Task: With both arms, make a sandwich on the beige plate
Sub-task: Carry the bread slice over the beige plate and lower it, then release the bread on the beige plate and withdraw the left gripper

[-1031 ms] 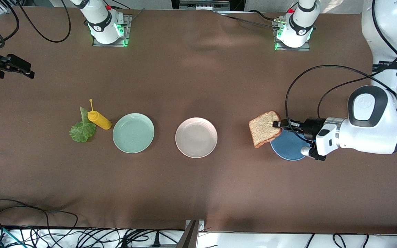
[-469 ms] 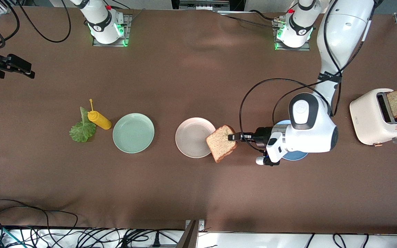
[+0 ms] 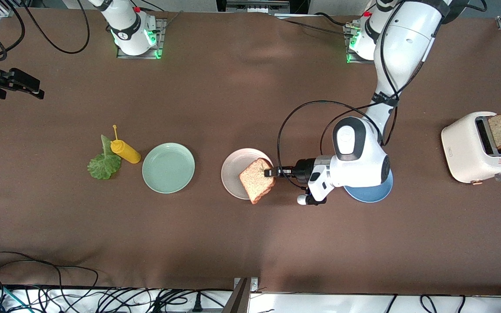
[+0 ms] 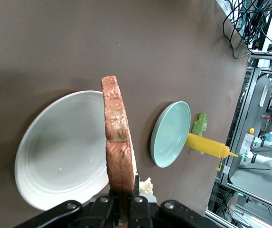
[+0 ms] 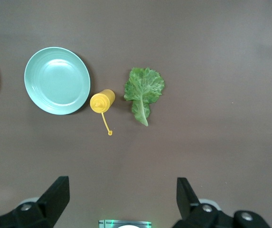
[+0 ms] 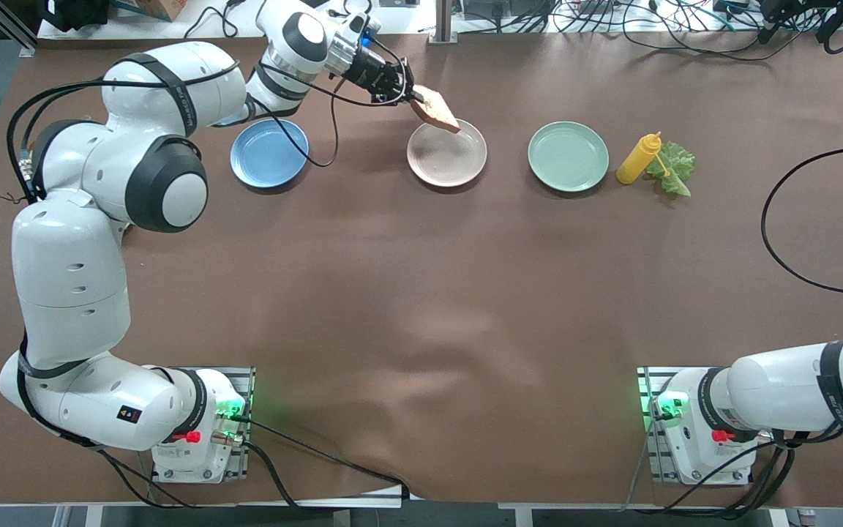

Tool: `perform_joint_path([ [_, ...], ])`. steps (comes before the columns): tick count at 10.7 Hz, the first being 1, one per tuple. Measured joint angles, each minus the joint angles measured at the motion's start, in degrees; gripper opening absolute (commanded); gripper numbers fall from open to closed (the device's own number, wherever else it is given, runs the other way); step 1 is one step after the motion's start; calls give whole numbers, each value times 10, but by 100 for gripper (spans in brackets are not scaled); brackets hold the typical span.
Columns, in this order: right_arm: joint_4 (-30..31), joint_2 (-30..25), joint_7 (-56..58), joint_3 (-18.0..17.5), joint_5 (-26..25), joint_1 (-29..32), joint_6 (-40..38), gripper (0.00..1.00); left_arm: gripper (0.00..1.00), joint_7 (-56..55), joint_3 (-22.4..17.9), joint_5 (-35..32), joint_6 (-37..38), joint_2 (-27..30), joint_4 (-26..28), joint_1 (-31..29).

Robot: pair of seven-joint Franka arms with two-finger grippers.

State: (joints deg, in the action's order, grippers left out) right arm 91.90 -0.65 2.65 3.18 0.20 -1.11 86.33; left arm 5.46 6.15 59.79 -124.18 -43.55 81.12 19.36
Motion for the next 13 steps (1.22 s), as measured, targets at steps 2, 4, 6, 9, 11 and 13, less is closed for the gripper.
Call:
perform_joint_path([
  [2, 0, 0, 0, 0, 0, 0, 0, 100, 0, 0, 0, 11, -31, -15, 0, 23],
  [4, 0, 0, 0, 0, 0, 0, -1, 100, 0, -1, 0, 11, -35, -26, 1, 32],
  [6, 0, 1, 0, 0, 0, 0, -1, 100, 0, -1, 0, 11, -35, -29, 1, 36],
  [9, 0, 2, 0, -1, 0, -1, -3, 100, 9, -3, 0, 11, -35, -29, 5, 45],
  [11, 0, 3, 0, -1, 0, -4, -5, 100, 46, -3, 0, 11, -35, -30, 14, 47],
  [13, 0, 3, 0, -1, 0, -6, -5, 100, 100, -4, -3, 29, -35, -33, 18, 47],
])
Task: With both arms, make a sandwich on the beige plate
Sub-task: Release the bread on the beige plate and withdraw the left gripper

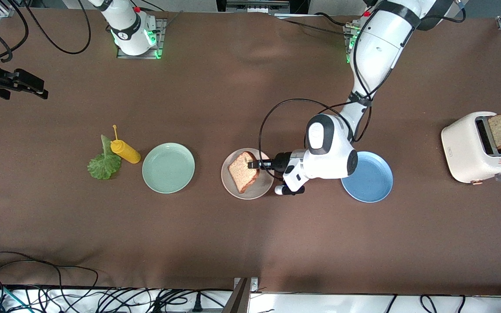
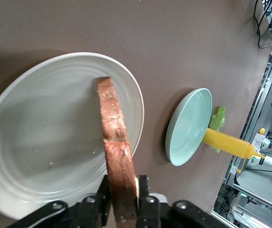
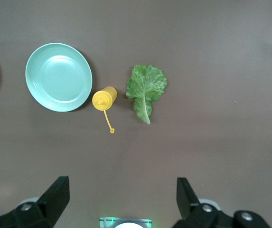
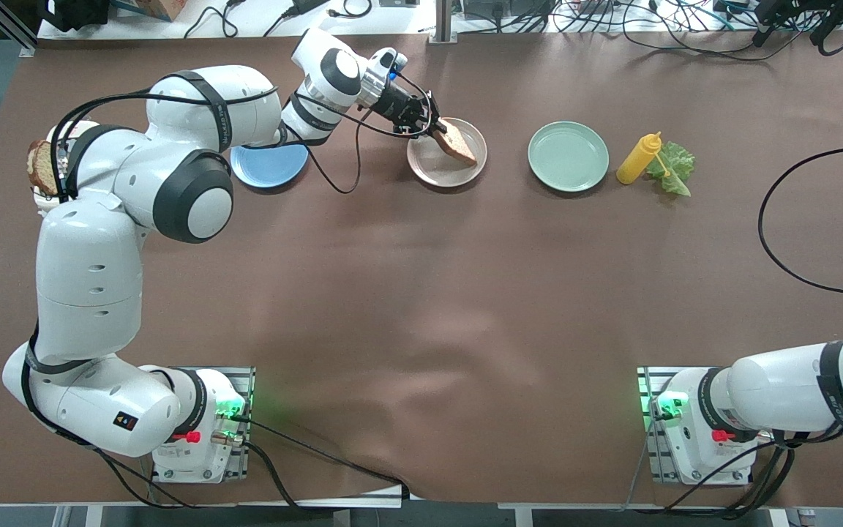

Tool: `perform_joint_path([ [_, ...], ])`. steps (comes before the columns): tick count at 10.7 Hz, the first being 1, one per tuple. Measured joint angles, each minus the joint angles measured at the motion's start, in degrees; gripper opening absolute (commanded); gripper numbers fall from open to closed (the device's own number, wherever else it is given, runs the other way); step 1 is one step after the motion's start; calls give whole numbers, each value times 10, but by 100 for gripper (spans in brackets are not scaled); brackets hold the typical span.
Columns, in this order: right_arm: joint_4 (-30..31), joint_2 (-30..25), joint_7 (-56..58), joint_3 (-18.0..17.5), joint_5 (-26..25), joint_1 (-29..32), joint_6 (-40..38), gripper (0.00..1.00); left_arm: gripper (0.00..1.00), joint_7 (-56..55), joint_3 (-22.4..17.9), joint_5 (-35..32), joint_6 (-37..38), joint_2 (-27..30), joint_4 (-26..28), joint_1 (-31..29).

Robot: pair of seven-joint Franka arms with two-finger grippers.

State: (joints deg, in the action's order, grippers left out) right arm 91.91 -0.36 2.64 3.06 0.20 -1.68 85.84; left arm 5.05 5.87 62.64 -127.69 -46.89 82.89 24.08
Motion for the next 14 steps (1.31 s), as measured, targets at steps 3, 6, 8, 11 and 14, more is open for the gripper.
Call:
perform_joint_path([
  [3, 0, 0, 0, 0, 0, -2, 0, 100, 100, 0, -6, 4, -3, -4, 0, -6],
  [6, 0, 3, 0, 0, 0, -10, 0, 100, 100, 0, -10, 3, -3, -4, 0, -34],
  [8, 0, 5, 0, 0, 0, -11, 0, 100, 100, 1, -13, -13, -3, -5, 0, -50],
  [11, 0, 5, 0, 0, 0, -12, 0, 100, 100, 2, -14, -103, 49, 0, -2, -105],
  [14, 0, 5, 0, 0, 0, -13, 0, 100, 100, -1, -14, -239, 147, 39, -8, -172],
])
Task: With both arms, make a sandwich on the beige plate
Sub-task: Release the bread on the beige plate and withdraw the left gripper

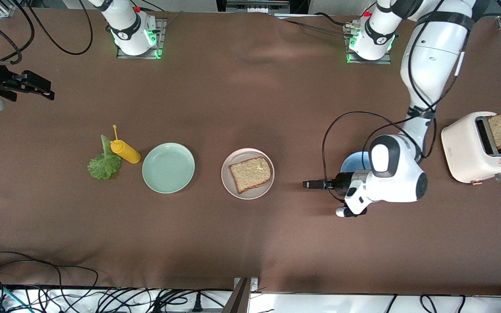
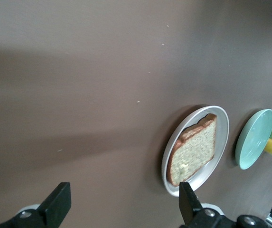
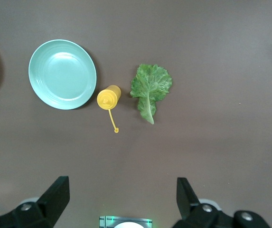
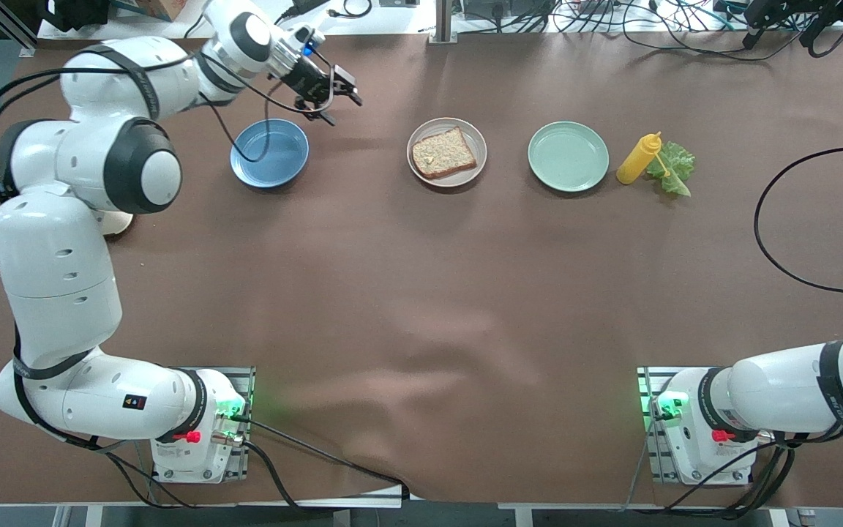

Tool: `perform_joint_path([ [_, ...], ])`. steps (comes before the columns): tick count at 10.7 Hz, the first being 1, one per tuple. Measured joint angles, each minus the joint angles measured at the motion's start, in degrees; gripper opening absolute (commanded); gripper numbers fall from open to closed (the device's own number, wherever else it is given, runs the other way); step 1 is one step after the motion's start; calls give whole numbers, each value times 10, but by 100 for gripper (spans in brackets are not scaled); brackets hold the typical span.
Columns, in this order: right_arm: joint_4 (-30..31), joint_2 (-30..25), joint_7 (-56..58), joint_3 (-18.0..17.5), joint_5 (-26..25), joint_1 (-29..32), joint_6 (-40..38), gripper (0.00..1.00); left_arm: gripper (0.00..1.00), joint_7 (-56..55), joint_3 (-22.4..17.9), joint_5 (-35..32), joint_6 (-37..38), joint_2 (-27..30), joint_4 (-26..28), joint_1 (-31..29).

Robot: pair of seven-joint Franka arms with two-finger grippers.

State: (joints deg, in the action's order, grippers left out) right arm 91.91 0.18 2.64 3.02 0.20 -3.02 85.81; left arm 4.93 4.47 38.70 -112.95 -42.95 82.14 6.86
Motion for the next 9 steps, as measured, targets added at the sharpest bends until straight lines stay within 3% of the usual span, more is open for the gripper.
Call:
perform_joint_path([
  [5, 0, 0, 0, 0, 0, -1, 0, 100, 100, -5, -1, -203, 153, 101, -2, -83],
  [9, 0, 0, 0, 0, 0, -1, 0, 100, 100, -10, -2, -344, 271, 169, -3, -107],
])
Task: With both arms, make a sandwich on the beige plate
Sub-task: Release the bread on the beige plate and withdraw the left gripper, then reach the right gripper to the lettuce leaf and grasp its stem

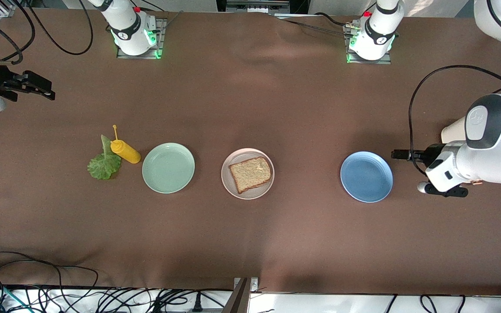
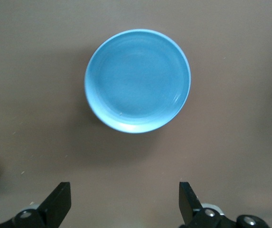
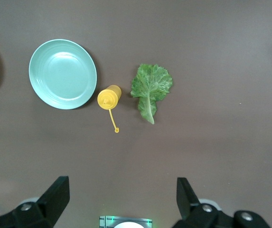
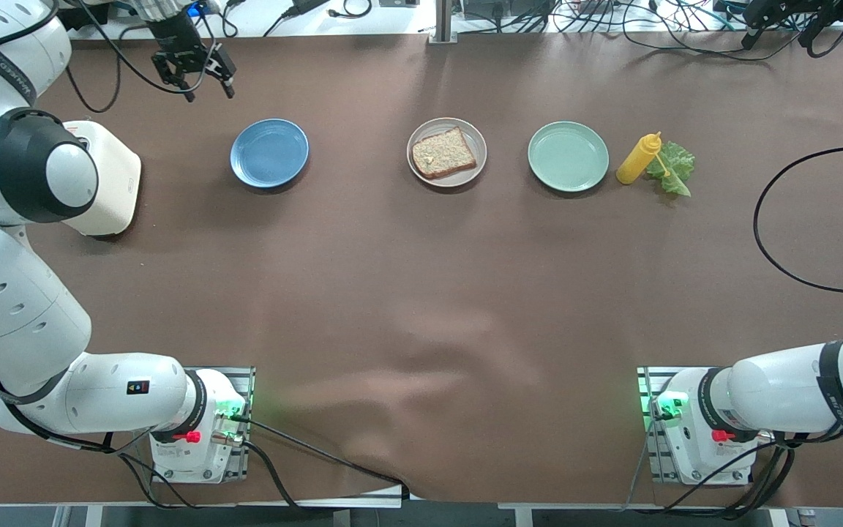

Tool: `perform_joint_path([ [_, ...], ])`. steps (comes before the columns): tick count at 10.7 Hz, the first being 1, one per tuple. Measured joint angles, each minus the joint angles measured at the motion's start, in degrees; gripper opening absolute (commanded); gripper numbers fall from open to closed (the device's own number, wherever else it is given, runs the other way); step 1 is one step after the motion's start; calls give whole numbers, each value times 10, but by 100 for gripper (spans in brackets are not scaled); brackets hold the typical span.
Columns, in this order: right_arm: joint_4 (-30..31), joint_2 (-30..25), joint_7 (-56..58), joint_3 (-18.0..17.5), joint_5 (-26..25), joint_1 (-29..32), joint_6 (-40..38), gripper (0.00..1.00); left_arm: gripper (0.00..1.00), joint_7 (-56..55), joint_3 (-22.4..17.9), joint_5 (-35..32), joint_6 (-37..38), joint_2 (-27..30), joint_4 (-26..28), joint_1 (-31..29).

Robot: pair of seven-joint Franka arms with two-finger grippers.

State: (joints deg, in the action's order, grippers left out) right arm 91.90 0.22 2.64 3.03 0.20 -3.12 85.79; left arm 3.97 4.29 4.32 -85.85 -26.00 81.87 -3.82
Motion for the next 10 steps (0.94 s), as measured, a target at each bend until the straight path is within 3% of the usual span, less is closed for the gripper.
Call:
perform_joint_path([
  [3, 0, 0, 0, 0, 0, 0, 0, 100, 100, -1, -1, -33, 73, 47, 1, -27],
  [6, 0, 0, 0, 0, 0, 0, 0, 100, 100, -2, 3, -34, 86, 86, 4, -30],
  [10, 0, 3, 1, 0, -7, -11, 0, 100, 100, -13, 15, -35, 84, 160, 53, -29],
])
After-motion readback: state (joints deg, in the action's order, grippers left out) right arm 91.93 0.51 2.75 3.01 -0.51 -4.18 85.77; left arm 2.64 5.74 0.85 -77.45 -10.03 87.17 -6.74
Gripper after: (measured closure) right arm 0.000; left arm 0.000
